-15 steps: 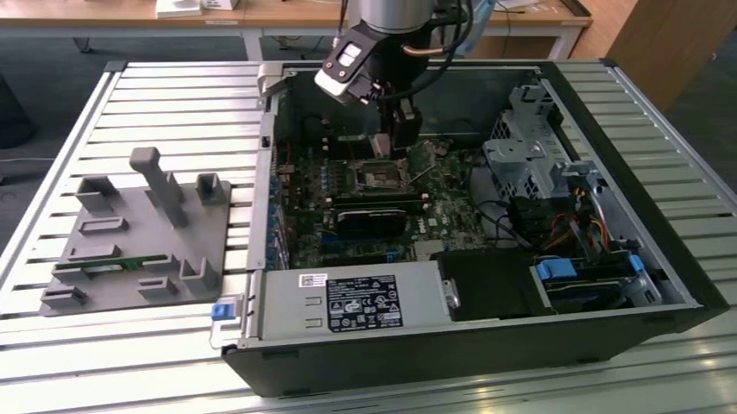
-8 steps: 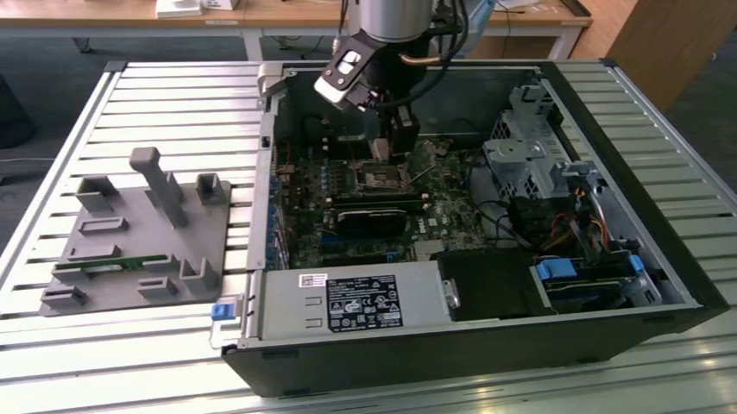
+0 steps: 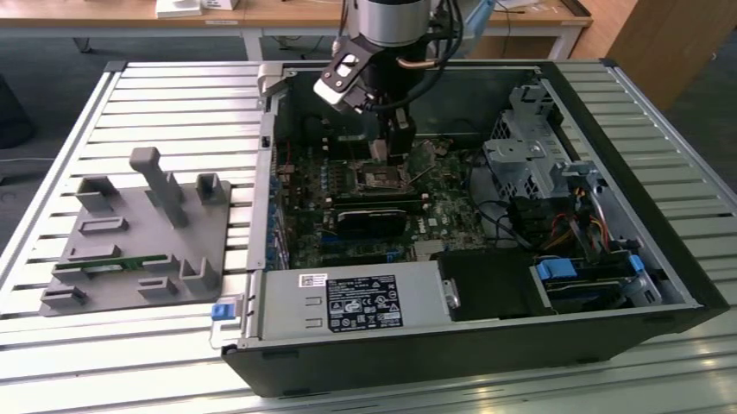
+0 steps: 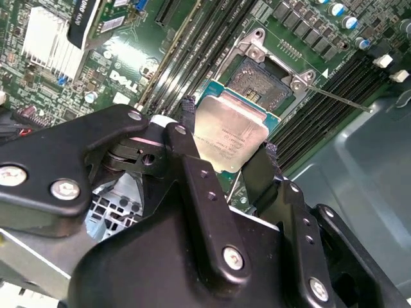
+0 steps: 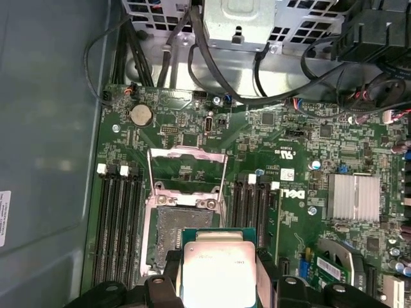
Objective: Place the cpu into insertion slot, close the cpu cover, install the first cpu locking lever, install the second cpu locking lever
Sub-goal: 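Place the cpu into insertion slot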
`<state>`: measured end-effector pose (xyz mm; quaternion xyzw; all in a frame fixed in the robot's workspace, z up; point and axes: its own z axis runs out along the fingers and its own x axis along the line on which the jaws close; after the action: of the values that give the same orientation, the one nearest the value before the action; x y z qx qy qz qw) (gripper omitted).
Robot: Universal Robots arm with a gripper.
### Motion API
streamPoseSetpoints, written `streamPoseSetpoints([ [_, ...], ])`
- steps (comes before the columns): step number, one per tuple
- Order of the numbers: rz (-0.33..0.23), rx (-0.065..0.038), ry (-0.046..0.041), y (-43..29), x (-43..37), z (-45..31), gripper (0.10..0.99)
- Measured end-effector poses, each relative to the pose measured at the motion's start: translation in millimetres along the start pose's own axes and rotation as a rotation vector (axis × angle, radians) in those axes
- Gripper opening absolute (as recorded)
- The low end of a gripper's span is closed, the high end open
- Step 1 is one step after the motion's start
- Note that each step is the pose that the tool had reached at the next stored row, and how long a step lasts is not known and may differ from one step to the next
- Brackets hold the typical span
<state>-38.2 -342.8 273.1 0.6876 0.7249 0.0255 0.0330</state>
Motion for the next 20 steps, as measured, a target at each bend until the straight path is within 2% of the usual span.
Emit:
streamPoseSetpoints([
  [5,0.0,0.0,-0.0008,-0.4,0.3,4.5,0.541],
  [14,0.0,0.001,-0.0101,-0.6,0.3,7.5,0.541],
  [20,0.0,0.0,-0.009,-0.8,0.4,8.6,0.541],
])
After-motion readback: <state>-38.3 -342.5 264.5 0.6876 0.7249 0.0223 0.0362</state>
